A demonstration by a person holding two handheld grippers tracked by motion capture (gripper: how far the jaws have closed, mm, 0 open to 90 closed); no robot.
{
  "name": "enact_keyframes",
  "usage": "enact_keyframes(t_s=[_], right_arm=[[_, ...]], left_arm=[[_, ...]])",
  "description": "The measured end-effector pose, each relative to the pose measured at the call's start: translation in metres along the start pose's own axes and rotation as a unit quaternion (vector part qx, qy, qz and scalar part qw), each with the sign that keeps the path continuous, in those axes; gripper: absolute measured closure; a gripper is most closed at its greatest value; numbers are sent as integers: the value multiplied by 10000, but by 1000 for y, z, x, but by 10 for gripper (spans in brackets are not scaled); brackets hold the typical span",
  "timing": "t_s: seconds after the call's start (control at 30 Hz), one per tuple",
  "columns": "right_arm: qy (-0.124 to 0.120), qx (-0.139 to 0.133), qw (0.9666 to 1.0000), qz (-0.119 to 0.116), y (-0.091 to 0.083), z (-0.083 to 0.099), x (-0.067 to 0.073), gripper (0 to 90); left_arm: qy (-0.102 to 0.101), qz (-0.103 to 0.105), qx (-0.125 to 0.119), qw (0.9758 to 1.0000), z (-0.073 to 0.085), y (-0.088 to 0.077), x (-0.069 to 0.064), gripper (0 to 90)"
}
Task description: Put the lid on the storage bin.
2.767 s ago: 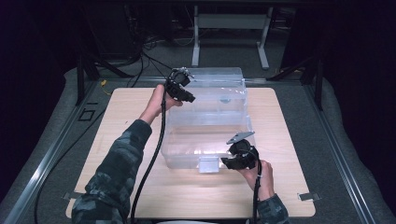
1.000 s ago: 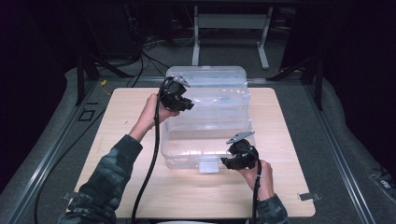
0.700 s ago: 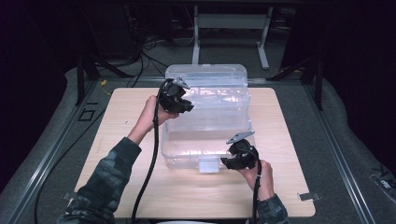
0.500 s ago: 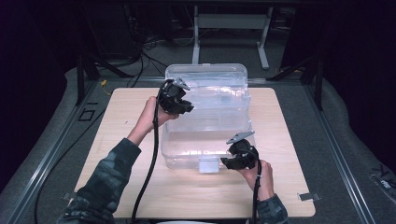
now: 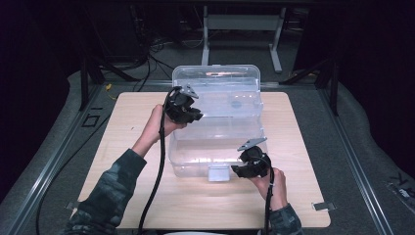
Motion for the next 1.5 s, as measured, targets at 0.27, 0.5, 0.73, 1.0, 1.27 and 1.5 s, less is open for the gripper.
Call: enact_keyframes(t_s=[0.27, 0.5, 0.73, 1.0, 1.27, 1.5], right_arm=[[3, 12, 10000, 0, 0, 0, 0, 495], [-2, 12, 10000, -48, 0, 0, 0, 495], [-12, -5, 10000, -18, 0, 0, 0, 495], [-32, -29, 10000, -22, 0, 0, 0, 494], [-14, -37, 10000, 1, 0, 0, 0, 490], [-28, -45, 10000, -27, 0, 0, 0, 491]], left_arm=[[-13, 29, -48, 10000, 3, -3, -5, 781], [-74, 48, -138, 9999, 6, -5, -9, 781], [-7, -102, -161, 9998, 7, -5, -13, 780], [-12, -102, -153, 9998, 9, -7, -17, 778], [-28, -79, -233, 9997, 12, -8, -20, 779], [-80, -89, -272, 9996, 13, -9, -22, 771]])
Point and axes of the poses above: each handheld gripper's, and its own axes: y roughly forward along the jaws, z roughly out of its underside, x roughly to its left, the point moved 9 cm from there along y, roughly forward along the jaws, and after that the axes turned 1 degree about z, right-handed, at the moved point
